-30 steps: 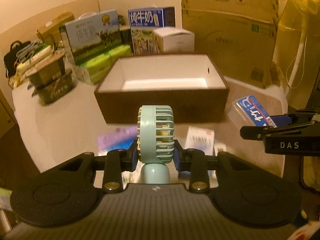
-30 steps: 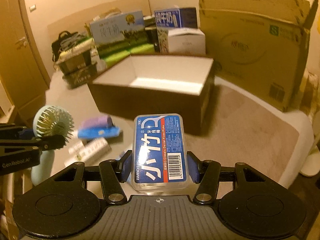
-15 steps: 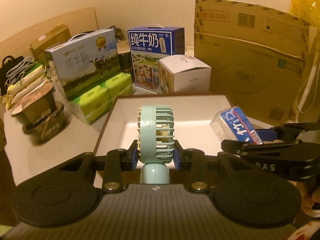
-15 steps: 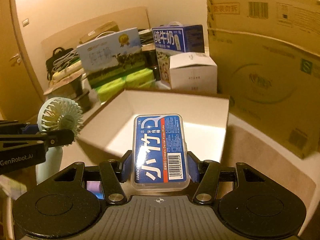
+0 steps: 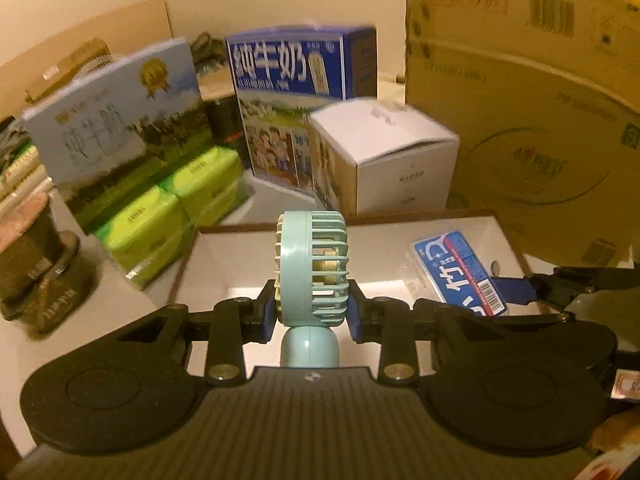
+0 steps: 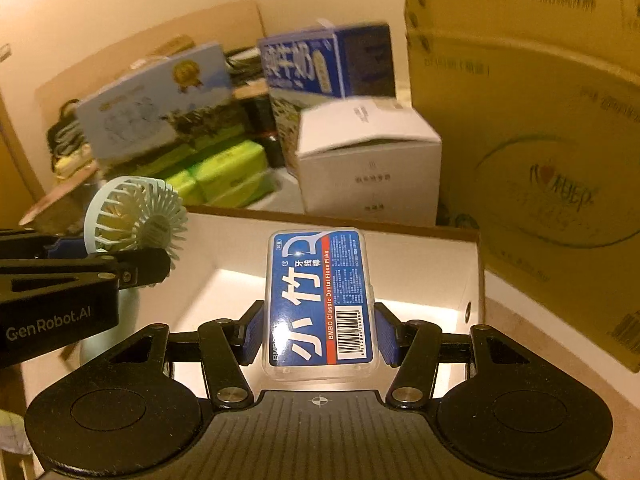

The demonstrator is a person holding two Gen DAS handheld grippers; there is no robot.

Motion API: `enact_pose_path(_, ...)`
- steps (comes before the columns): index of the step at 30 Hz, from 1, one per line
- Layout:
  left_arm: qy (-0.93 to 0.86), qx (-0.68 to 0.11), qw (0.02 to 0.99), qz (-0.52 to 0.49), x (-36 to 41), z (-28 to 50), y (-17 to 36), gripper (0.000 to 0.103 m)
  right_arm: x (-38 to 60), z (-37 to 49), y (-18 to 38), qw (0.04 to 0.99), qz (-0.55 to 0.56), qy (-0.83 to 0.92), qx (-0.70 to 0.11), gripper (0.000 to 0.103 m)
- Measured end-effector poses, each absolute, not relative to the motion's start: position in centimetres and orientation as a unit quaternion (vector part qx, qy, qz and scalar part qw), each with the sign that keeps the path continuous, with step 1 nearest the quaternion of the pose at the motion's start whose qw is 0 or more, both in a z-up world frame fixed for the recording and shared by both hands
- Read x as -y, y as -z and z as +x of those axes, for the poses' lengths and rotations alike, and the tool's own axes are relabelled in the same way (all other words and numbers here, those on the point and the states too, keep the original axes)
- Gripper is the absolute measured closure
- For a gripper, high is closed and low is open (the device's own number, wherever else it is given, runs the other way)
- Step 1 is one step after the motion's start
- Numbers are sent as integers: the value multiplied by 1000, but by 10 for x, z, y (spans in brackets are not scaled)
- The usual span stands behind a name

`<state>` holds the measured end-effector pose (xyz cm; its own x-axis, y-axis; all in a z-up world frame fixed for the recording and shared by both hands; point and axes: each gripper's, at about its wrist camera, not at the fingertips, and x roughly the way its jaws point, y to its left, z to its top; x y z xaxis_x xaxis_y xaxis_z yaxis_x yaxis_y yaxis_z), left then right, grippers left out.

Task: Organize rigid objects
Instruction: 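Carry the fan and floss case into the brown box and release both, then withdraw both tools from the box back toward the remaining items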

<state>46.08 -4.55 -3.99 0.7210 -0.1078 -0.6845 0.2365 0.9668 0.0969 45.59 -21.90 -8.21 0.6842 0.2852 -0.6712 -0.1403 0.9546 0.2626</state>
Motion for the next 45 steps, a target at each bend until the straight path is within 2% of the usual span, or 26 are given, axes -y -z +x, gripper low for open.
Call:
enact_pose_path(8, 90, -422, 900, 66, 43, 500, 98, 72, 215, 486, 128, 884, 106, -105, -443, 47)
enact_pose_path(15, 95, -436, 892, 63, 37, 514, 110, 72, 213, 499, 137, 873, 95, -91, -469, 47)
enact_pose_path(17, 99, -437, 892, 64, 35, 514, 109, 71, 212, 500, 139, 873, 102, -92, -468, 47)
enact_pose_path(20, 102, -441, 889, 68, 32, 511, 107, 63, 216, 497, 139, 871, 115, -86, -470, 43)
enact_pose_path(26, 101, -438, 891, 66, 19, 493, 95, 63, 222, 485, 124, 875, 125, -95, -457, 35)
enact_pose_path(45, 117, -402, 906, 68, 6, 386, 32, 56, 240, 385, 59, 897, 128, -125, -404, 34)
